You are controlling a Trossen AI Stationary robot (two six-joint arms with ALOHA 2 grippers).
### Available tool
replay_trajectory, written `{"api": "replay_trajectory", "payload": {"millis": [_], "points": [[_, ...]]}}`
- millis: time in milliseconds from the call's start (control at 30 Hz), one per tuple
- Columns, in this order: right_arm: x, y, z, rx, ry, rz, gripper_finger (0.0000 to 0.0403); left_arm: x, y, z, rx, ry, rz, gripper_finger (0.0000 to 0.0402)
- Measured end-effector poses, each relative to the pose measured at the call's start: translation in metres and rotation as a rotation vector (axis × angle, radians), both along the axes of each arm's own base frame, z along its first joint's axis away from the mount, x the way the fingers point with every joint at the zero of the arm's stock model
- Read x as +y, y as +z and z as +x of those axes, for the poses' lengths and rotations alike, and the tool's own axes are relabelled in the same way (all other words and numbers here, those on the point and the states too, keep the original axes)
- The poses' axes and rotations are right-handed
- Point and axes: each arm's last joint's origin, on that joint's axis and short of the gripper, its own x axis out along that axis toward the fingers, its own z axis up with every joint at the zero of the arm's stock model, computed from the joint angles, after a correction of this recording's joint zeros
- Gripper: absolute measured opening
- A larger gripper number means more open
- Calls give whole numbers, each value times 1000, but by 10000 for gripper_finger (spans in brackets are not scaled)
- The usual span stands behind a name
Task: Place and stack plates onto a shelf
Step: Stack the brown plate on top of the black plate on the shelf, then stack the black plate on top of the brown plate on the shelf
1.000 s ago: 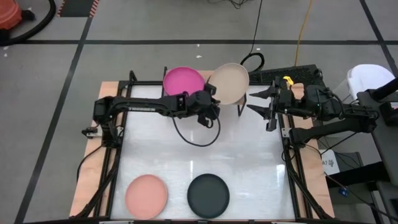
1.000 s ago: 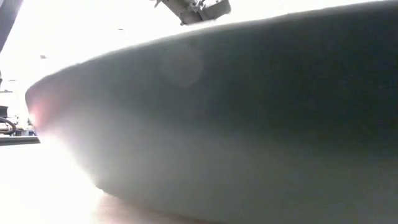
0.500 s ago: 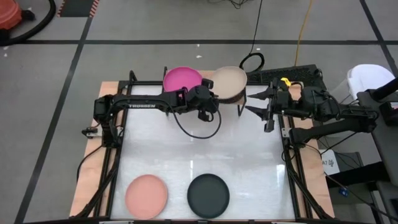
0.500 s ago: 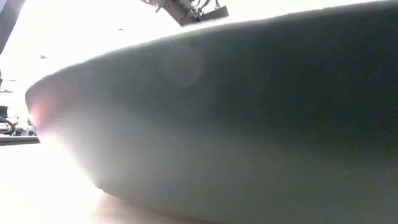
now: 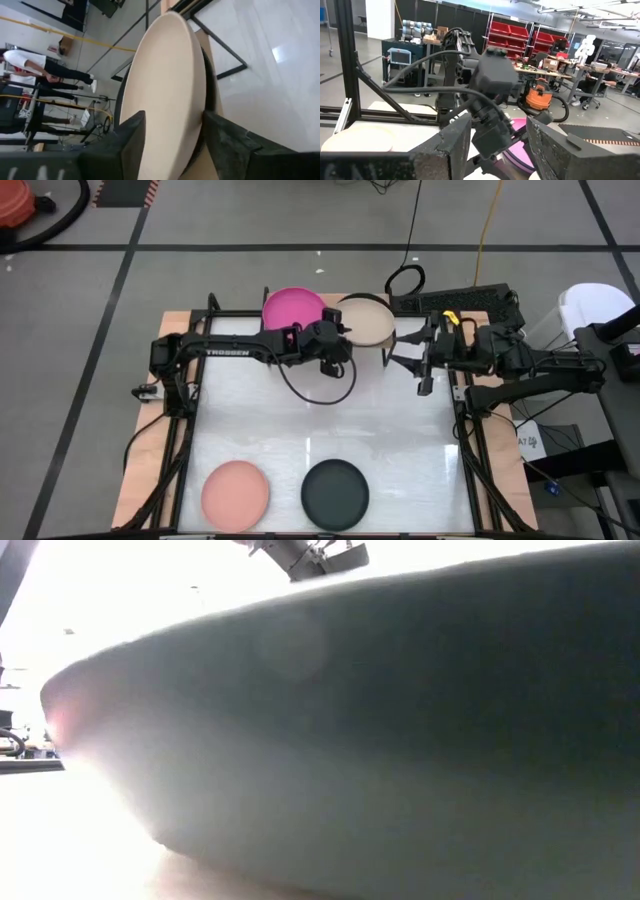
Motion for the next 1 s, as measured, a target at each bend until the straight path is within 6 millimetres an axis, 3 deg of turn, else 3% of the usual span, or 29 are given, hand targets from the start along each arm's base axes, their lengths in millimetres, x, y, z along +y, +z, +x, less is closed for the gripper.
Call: {"api": "replay_trajectory", "payload": {"millis": [300,600,800,1000], "points": [[0,2,0,-26,0,1,173,-12,1,0,10,91,72,229],[0,3,0,-28,0,8,173,-31,42,-18,-147,106,58,253],[0,2,0,-29,2,31,173,-54,87,-50,-310,88,-22,253],[3,-6,6,43,102,96,173,-84,143,-108,-525,30,-151,253]]}}
